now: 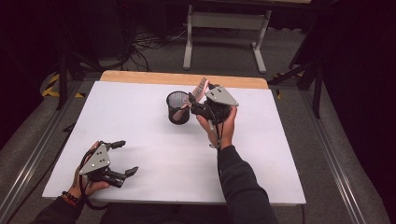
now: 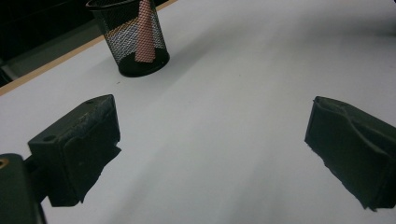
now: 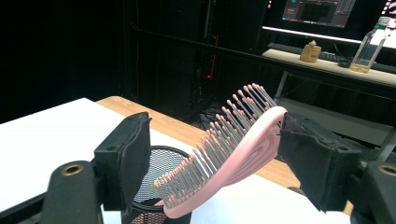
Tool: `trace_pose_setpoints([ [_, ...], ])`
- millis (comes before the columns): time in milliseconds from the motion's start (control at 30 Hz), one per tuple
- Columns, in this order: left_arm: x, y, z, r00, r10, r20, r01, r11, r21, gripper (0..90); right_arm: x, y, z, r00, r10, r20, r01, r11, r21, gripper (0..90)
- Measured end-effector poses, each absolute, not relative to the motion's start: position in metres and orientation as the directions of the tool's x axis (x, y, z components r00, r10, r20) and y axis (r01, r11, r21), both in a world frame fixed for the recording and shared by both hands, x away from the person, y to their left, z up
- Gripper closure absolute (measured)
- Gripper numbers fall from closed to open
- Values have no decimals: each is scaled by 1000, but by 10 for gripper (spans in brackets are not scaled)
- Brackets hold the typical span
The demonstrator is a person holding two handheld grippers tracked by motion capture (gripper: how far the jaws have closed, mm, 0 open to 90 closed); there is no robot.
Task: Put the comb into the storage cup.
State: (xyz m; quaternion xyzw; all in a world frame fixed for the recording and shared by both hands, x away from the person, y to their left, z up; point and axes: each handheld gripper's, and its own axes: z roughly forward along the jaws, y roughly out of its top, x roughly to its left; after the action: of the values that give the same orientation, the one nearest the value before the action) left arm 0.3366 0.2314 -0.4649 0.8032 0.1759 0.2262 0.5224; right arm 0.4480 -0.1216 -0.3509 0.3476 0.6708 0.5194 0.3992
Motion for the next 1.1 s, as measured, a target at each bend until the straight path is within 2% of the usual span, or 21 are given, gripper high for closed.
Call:
trace_pose_setpoints([
  [767,337,231,-465,838,517,176,49,-392,919,38,439,-117,-342,-450,858,-246,7,280,960,215],
  [1100,337,231,-465,838,515,180,48,-397,916,39,436,-118,-341,-451,858,-244,-1,273,962,129],
])
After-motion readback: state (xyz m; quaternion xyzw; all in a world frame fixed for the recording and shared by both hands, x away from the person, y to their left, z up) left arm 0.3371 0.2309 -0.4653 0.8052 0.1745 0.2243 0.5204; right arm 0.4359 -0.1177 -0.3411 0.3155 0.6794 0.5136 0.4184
